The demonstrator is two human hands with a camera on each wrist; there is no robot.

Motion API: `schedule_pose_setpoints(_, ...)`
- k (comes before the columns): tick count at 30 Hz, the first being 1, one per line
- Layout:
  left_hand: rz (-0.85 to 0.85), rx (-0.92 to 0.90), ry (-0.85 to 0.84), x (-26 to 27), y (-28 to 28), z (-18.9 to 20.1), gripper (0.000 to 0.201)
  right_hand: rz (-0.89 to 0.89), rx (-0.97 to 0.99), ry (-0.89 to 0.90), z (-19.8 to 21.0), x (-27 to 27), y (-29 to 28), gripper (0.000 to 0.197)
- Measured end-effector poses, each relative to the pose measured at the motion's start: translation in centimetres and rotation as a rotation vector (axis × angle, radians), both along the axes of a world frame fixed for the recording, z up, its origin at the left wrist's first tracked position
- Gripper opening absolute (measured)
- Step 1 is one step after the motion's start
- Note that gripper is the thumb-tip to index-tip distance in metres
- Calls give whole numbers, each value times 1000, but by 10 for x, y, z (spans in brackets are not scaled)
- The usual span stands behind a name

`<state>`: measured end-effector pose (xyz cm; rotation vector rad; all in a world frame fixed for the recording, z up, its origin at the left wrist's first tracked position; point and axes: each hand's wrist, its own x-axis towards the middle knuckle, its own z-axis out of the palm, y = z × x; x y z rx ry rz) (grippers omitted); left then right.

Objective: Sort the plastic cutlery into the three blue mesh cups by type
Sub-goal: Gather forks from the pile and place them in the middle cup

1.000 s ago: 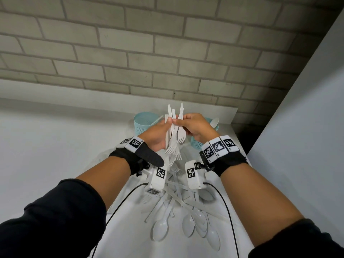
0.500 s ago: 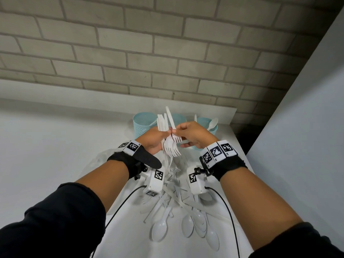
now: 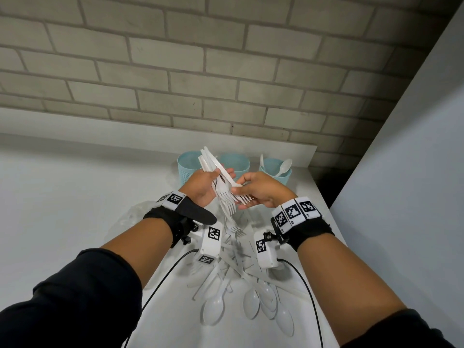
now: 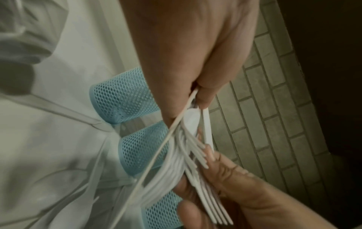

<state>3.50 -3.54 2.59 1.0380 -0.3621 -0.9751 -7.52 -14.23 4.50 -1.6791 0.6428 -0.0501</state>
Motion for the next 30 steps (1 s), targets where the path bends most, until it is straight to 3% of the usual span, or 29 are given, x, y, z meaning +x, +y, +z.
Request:
schedule_pose_setpoints(5, 31, -11, 22, 2, 1, -1, 32, -82, -12, -2, -1, 0, -6, 17)
schedule_pose_setpoints(11, 165, -59, 146, 8, 4, 2, 16, 55, -86, 120, -1, -13, -18, 13)
schedule_pose_setpoints(13, 191, -50, 164, 8, 3, 2, 25, 31, -73, 101, -2, -14, -23, 20)
schedule_pose_setpoints(17, 156, -22, 63, 1, 0, 1, 37, -165, 56, -44, -4, -9, -27, 22)
schedule_pose_setpoints(20, 142, -59, 110, -1, -3, -1, 32, -396, 105, -234, -4, -3, -30, 18)
schedule_pose_setpoints(22, 131, -81, 136, -3, -6, -2, 27, -499, 169, -334, -2, 4, -31, 4)
schedule_pose_setpoints(25, 88, -85, 105, -10, -12, -2, 19, -556, 285, -422, 5, 16, -24, 13)
schedule_pose_setpoints(28, 73, -108, 100, -10, -14, -3, 16, -545, 208, -475, 15, 24, -19, 12)
schedule_pose_setpoints(30, 72, -116, 85, -5, -12, -3, 18, -628, 81, -556, 20, 27, -25, 15)
